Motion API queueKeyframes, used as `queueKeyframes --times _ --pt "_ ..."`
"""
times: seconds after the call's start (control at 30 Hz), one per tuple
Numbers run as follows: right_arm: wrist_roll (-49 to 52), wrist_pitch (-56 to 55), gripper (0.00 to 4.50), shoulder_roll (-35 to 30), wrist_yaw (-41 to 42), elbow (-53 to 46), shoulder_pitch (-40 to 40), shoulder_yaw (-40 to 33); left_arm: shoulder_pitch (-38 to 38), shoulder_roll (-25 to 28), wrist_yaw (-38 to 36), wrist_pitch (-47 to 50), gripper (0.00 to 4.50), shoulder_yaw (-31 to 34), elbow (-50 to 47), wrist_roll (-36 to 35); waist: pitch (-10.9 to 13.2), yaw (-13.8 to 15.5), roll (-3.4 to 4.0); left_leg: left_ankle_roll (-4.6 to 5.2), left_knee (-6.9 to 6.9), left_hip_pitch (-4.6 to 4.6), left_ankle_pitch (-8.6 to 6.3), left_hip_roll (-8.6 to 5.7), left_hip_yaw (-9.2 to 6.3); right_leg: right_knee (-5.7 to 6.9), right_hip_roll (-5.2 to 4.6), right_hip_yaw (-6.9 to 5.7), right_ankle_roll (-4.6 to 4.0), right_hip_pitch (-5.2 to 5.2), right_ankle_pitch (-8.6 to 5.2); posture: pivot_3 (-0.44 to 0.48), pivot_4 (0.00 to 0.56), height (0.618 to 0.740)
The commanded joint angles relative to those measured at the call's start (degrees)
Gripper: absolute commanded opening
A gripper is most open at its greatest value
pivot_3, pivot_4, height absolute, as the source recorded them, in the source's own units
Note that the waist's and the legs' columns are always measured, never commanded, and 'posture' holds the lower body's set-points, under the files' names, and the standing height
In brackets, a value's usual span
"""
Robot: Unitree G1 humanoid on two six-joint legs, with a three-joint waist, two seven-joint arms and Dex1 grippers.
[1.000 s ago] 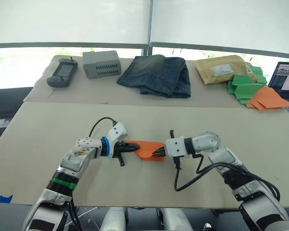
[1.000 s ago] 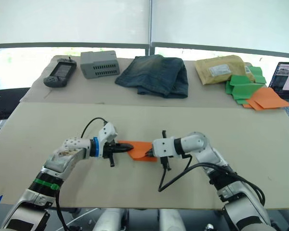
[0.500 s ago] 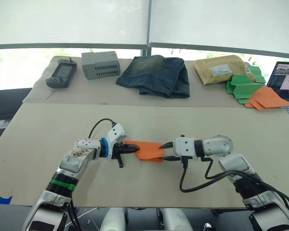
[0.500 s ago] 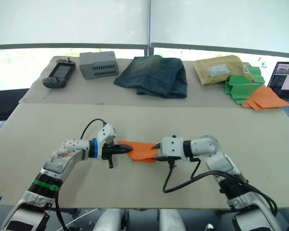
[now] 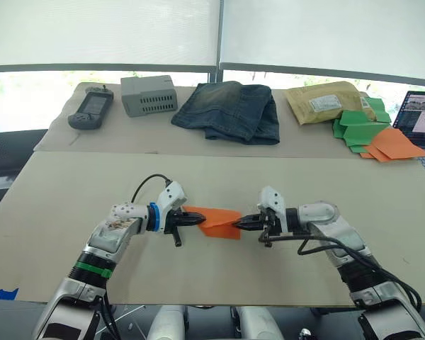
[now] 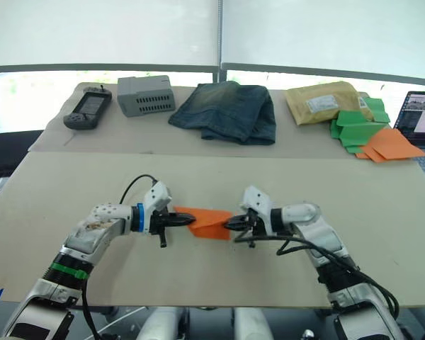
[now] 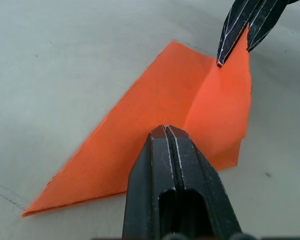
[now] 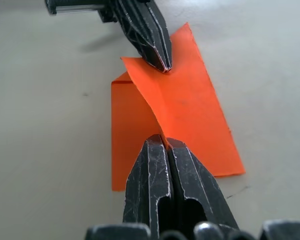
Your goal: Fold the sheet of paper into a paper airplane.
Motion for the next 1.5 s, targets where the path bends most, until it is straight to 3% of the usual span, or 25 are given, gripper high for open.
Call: queueKeyframes --times 0.03,0.2,0.37,0.7,0.83,1.5 --pt "3.5 7.6 0.05 0.2 1.2 0.0 -2.0 -1.1 1.2 0.3 -0.1 0.9 0.00 -1.0 0.8 1.3 0.0 0.0 0.00 0.00 0.00 0.00 0.00 0.00 0.00 0.00 0.00 0.00 0.00 0.00 0.00 0.000 0.150 0.728" --pt "4.9 16.9 0.05 1.1 0.2 2.9 -5.4 -1.5 1.7 0.5 0.3 0.9 0.00 -0.4 0.7 1.3 0.0 -0.1 0.00 0.00 0.00 -0.01 0.00 0.00 0.00 -0.01 0.00 0.00 0.00 -0.01 0.00 0.000 0.150 0.728" --pt "7.2 18.3 0.05 1.0 2.9 1.5 -7.4 -2.2 1.7 0.6 0.3 0.8 0.00 0.0 0.7 1.4 0.0 -0.2 0.00 0.00 0.00 -0.01 0.00 0.01 -0.01 0.00 0.01 -0.01 0.00 -0.02 0.00 0.000 0.150 0.728" --pt "-2.7 -7.8 0.05 -4.6 11.1 2.1 -4.8 5.5 -1.4 3.5 -4.0 1.1 0.00 5.9 -2.0 -3.9 0.0 -0.1 -0.02 0.00 0.00 -0.15 -0.01 0.00 -0.01 -0.13 0.01 -0.04 0.05 -0.11 -0.01 0.000 0.150 0.728" --pt "-2.6 -11.1 0.05 -4.3 12.8 2.6 -4.7 5.4 0.7 6.1 -7.0 -1.1 0.00 3.9 -4.4 -2.6 0.0 -0.2 0.02 0.00 -0.04 -0.16 -0.01 0.01 0.00 -0.13 0.01 -0.03 0.04 -0.14 -0.01 0.000 0.150 0.728" --pt "-5.2 -18.3 0.05 -4.5 19.0 4.3 -9.4 6.9 -0.5 5.6 -11.1 -5.7 0.00 -1.8 -4.5 1.3 0.1 0.0 0.03 0.00 -0.04 -0.17 0.00 0.00 0.01 -0.15 0.00 -0.03 0.04 -0.13 -0.01 0.000 0.150 0.728"
